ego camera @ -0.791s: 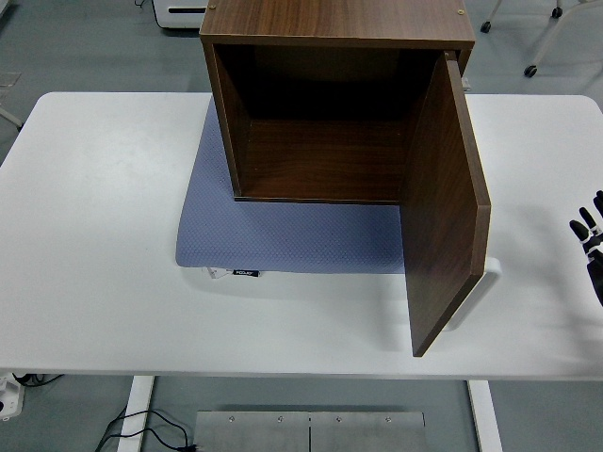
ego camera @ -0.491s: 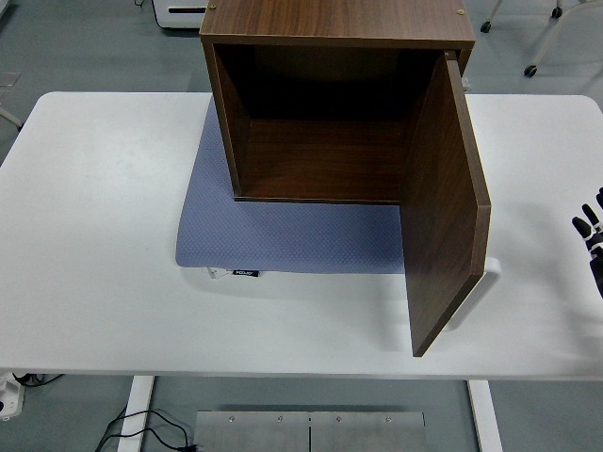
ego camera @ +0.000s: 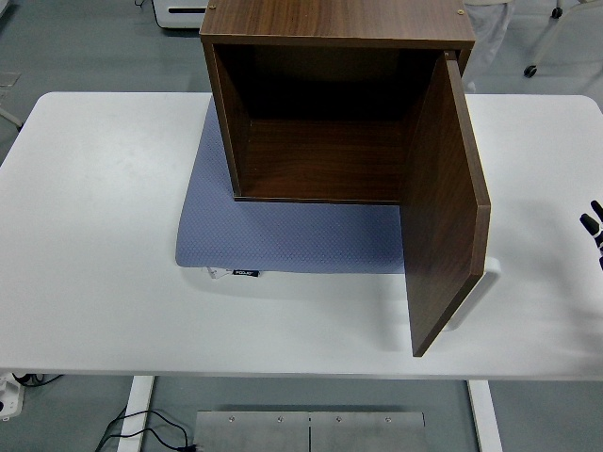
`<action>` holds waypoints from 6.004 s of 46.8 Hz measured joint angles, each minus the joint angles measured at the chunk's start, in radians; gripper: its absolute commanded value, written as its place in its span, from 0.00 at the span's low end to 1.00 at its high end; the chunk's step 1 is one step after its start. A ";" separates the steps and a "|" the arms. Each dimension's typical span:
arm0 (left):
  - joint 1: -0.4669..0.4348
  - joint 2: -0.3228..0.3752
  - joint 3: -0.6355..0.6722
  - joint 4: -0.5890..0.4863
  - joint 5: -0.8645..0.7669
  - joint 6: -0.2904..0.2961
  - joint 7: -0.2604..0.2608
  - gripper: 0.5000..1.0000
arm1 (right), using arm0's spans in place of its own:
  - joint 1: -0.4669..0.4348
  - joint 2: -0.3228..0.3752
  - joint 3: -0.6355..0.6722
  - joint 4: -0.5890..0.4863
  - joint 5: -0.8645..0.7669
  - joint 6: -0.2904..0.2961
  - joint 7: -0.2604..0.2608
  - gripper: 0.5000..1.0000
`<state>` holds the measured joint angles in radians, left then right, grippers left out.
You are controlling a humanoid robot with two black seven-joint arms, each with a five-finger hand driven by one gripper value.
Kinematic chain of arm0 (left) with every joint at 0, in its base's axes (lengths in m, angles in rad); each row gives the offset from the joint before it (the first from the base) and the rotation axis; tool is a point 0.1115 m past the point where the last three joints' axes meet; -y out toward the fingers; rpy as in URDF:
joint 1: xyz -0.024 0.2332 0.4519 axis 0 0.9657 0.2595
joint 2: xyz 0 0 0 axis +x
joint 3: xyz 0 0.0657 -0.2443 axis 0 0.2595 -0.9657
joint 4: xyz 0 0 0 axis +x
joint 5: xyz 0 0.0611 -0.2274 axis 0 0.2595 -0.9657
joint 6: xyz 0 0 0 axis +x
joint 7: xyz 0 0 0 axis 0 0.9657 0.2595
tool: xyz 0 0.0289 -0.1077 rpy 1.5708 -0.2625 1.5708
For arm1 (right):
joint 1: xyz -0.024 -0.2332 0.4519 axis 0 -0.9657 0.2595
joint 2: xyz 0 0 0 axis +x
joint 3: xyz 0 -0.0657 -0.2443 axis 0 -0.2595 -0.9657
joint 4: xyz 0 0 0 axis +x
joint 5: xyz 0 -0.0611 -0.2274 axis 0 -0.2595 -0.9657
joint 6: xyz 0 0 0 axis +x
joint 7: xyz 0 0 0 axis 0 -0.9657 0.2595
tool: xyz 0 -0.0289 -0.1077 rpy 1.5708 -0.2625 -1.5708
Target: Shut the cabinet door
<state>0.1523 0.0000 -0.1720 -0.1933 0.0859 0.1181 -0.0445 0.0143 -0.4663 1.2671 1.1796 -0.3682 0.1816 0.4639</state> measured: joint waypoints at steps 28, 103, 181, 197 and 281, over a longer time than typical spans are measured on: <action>0.001 0.000 0.000 0.000 0.000 0.000 0.000 1.00 | 0.001 -0.011 -0.002 -0.002 0.000 0.000 -0.001 1.00; 0.001 0.000 0.000 0.000 0.000 0.000 0.000 1.00 | -0.002 -0.120 0.030 -0.017 0.002 0.002 0.010 1.00; 0.000 0.000 0.000 0.000 0.000 0.000 0.000 1.00 | -0.402 -0.282 0.047 0.072 -0.070 0.380 0.147 1.00; 0.001 0.000 0.000 0.000 0.000 0.000 0.000 1.00 | -0.441 -0.275 0.047 0.202 -0.167 0.380 0.147 1.00; 0.001 0.000 0.000 0.000 0.000 0.000 0.000 1.00 | -0.368 -0.001 -0.079 0.370 -0.471 0.363 0.147 1.00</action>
<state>0.1531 0.0000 -0.1718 -0.1933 0.0859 0.1181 -0.0445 -0.3539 -0.4670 1.1880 1.5495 -0.8396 0.5448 0.6109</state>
